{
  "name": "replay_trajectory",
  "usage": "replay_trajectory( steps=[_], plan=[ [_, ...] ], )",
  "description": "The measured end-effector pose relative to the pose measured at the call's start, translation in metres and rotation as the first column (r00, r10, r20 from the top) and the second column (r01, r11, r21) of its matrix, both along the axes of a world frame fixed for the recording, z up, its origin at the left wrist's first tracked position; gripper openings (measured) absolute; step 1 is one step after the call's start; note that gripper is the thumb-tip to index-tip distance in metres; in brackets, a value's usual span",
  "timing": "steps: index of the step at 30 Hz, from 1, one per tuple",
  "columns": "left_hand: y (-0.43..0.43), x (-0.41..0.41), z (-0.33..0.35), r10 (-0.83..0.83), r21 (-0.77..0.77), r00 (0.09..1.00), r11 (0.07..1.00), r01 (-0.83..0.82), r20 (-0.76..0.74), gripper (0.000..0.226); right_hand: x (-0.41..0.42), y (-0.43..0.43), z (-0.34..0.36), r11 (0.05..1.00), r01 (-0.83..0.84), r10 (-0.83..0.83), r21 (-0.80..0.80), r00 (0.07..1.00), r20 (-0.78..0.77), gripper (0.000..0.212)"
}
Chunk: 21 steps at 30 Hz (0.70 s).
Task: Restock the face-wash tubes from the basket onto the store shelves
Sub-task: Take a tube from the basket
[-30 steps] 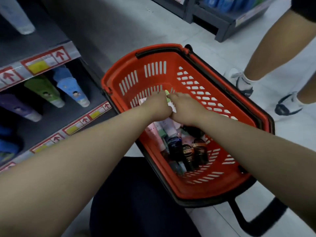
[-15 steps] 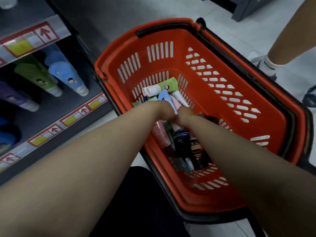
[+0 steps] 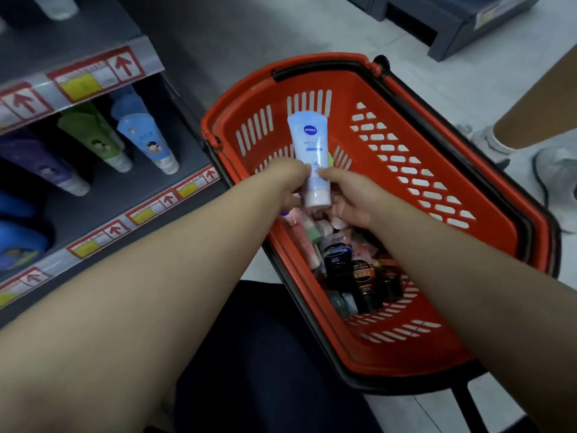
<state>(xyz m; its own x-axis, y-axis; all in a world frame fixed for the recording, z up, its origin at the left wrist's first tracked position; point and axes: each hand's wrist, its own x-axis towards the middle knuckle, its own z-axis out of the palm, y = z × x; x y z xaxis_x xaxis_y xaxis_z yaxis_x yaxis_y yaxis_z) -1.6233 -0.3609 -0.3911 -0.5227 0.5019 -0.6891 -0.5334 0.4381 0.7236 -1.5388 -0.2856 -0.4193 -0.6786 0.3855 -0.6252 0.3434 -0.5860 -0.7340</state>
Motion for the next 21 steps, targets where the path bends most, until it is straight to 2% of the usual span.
replay_trajectory(
  steps=[4,8,12,15,19,21],
  plan=[
    [-0.021,-0.021,0.029,0.017,0.263,1.0,0.965,-0.011,-0.019,0.02,-0.021,0.0,0.045,0.998,0.066,-0.067,-0.011,0.988,-0.141,0.031],
    [-0.047,-0.045,0.06,0.119,0.421,0.993,0.9,-0.113,0.013,0.016,-0.057,-0.015,0.08,1.0,0.015,-0.014,-0.001,0.966,-0.257,0.031],
    [-0.082,-0.068,0.074,0.187,0.438,0.982,0.881,-0.181,0.03,0.008,-0.092,-0.041,0.094,0.991,-0.052,0.083,0.12,0.96,-0.268,0.028],
    [-0.111,-0.083,0.072,0.233,0.446,0.972,0.867,-0.224,0.034,0.027,-0.112,-0.064,0.094,0.957,-0.137,0.195,0.255,0.957,-0.216,0.024],
    [-0.152,-0.098,0.064,0.281,0.395,0.959,0.883,-0.253,-0.013,0.022,-0.133,-0.1,0.091,0.875,-0.24,0.337,0.42,0.925,-0.174,0.013],
    [-0.171,-0.107,0.057,0.292,0.361,0.955,0.897,-0.256,-0.048,0.023,-0.143,-0.115,0.085,0.795,-0.271,0.395,0.542,0.91,-0.125,0.015]
  ],
)
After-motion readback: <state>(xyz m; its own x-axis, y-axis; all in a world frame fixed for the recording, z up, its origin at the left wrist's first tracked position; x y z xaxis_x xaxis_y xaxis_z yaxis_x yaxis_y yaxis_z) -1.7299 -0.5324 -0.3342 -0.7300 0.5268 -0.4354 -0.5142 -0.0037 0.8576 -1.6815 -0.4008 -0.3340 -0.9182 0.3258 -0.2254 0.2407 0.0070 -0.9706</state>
